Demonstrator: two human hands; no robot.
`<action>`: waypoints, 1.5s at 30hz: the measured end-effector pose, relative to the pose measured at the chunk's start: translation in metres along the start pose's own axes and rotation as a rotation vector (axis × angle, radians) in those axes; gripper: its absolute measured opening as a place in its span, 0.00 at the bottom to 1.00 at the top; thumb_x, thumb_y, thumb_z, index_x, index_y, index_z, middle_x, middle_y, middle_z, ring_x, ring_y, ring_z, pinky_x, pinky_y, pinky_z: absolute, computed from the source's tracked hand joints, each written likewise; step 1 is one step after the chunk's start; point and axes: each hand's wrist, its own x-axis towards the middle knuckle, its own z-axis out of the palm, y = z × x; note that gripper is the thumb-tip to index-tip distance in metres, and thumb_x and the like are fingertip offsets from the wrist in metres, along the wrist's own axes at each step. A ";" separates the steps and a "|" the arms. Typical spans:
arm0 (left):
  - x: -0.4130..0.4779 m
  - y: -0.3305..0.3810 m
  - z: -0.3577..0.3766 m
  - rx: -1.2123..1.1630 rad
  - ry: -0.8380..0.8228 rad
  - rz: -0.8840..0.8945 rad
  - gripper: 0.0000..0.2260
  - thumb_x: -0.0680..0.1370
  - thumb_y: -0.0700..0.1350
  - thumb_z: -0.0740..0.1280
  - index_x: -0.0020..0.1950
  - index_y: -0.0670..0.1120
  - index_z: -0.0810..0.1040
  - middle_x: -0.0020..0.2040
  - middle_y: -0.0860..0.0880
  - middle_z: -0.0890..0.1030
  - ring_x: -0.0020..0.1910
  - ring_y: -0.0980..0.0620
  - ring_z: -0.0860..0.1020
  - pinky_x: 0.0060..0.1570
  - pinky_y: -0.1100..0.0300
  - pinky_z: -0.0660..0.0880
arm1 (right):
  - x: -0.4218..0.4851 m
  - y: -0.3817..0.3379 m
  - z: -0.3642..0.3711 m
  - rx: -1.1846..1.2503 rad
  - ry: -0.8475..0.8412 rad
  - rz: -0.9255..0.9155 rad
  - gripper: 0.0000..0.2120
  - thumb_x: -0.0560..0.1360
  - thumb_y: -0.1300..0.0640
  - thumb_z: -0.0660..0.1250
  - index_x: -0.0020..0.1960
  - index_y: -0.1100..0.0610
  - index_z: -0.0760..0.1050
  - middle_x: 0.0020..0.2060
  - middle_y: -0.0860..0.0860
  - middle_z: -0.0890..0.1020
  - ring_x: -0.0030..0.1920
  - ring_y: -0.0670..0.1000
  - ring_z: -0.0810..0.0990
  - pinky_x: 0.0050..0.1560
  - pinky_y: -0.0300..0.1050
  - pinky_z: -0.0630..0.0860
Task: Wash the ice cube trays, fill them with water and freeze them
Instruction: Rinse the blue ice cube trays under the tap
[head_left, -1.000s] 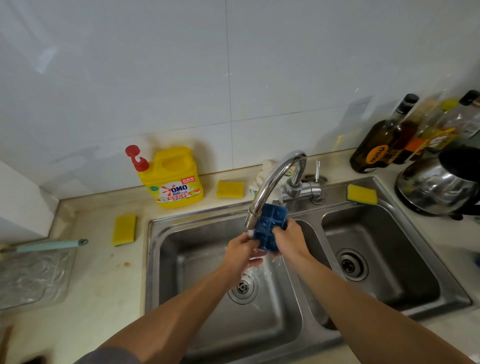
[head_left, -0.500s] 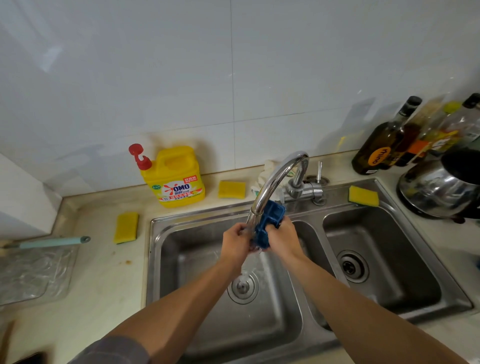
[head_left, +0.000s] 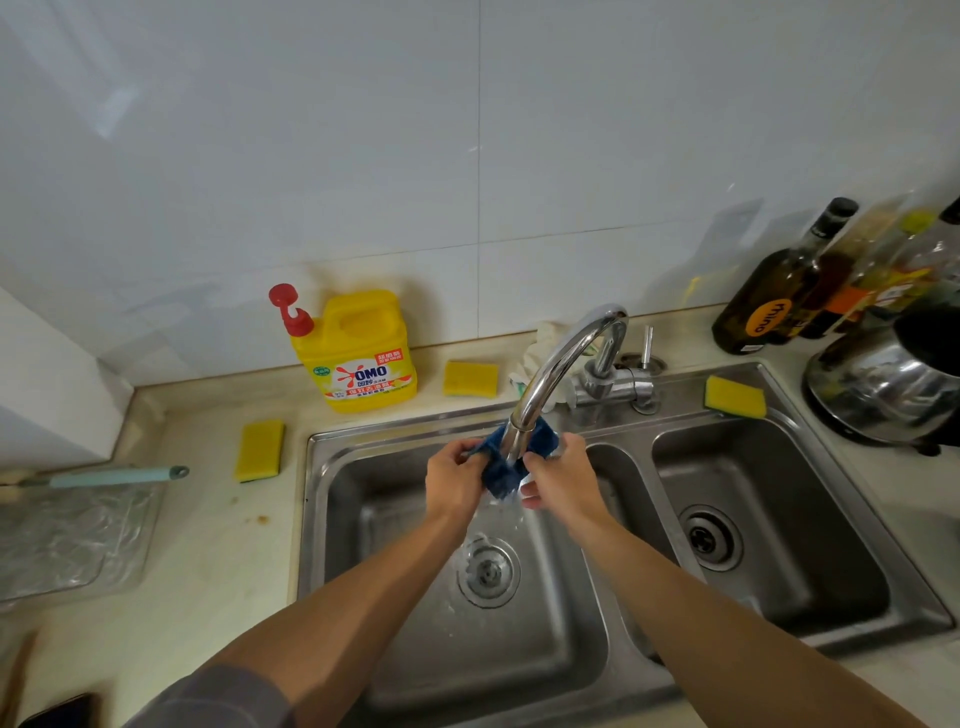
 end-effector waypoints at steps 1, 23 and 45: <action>0.002 0.000 -0.004 0.028 0.015 0.011 0.07 0.79 0.38 0.68 0.52 0.46 0.84 0.46 0.45 0.86 0.47 0.46 0.85 0.50 0.49 0.83 | 0.001 0.001 -0.001 0.026 -0.009 0.018 0.18 0.78 0.61 0.67 0.64 0.51 0.65 0.49 0.56 0.83 0.37 0.52 0.86 0.36 0.46 0.83; 0.017 0.012 -0.028 0.300 -0.010 0.006 0.11 0.83 0.46 0.64 0.64 0.45 0.78 0.56 0.45 0.82 0.50 0.49 0.83 0.42 0.55 0.84 | -0.001 0.014 0.003 -0.204 -0.160 0.037 0.05 0.82 0.60 0.65 0.50 0.61 0.78 0.32 0.55 0.83 0.29 0.52 0.82 0.36 0.48 0.83; -0.004 0.001 0.019 -0.131 -0.311 -0.291 0.13 0.80 0.30 0.57 0.61 0.40 0.75 0.46 0.40 0.80 0.38 0.48 0.80 0.34 0.58 0.80 | -0.018 -0.007 -0.041 -0.387 0.128 -0.336 0.01 0.79 0.57 0.68 0.49 0.54 0.78 0.38 0.47 0.81 0.37 0.43 0.78 0.38 0.37 0.74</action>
